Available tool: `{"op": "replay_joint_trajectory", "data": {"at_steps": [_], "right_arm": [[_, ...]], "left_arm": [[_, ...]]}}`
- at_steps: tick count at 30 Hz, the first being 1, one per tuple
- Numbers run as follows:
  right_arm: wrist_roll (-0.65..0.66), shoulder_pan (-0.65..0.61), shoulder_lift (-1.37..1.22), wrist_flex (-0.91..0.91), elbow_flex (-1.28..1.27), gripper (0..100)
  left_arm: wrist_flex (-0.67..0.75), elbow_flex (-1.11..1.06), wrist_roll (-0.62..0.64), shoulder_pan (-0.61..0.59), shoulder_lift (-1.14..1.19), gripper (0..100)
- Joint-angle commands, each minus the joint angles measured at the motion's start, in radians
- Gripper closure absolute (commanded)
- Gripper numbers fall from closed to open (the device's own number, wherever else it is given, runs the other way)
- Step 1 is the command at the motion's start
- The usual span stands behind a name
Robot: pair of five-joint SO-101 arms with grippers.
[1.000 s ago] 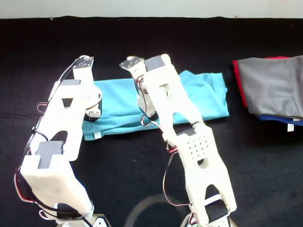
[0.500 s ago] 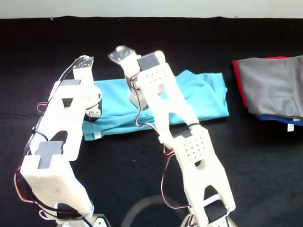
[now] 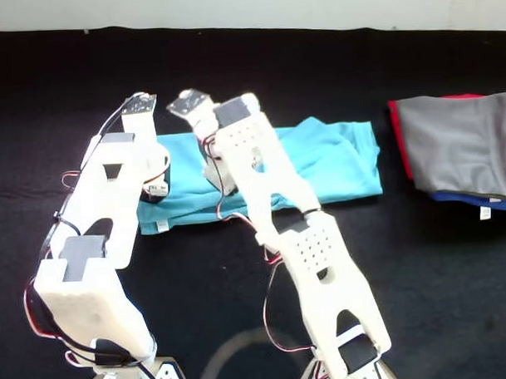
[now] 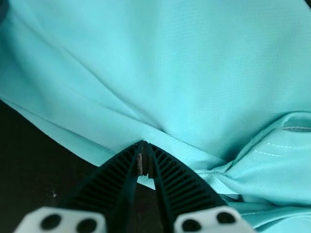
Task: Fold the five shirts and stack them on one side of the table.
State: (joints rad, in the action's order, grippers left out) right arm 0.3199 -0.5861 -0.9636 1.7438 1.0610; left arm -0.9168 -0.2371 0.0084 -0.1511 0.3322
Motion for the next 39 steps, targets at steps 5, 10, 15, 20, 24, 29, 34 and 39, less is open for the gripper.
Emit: {"op": "replay_joint_trajectory", "data": {"at_steps": [5,10,15,20,24,29,34,39], "right_arm": [[0.011,0.013,0.024,0.021,0.045,99.3],[0.006,0.012,0.013,0.015,0.124,99.3],[0.005,0.008,0.012,-0.061,0.097,99.3],[0.005,0.007,0.012,-0.068,-0.021,99.3],[0.009,0.018,0.013,-0.068,-0.068,99.3],[0.012,0.013,0.016,-0.010,-0.071,99.3],[0.012,0.007,0.025,0.022,-0.101,99.3],[0.012,-0.013,0.035,0.022,-0.111,99.3]], "left_arm": [[0.028,0.022,0.005,-0.022,-0.013,99],[0.028,0.022,0.005,-0.022,-0.013,99],[0.028,0.022,0.005,-0.022,-0.013,99],[0.028,0.022,0.005,-0.022,-0.013,99],[0.028,0.022,0.005,-0.022,-0.013,99],[0.028,0.021,0.005,-0.022,-0.013,99],[0.028,0.021,0.005,-0.022,-0.013,99],[0.028,0.021,0.005,-0.022,-0.013,99]]}}
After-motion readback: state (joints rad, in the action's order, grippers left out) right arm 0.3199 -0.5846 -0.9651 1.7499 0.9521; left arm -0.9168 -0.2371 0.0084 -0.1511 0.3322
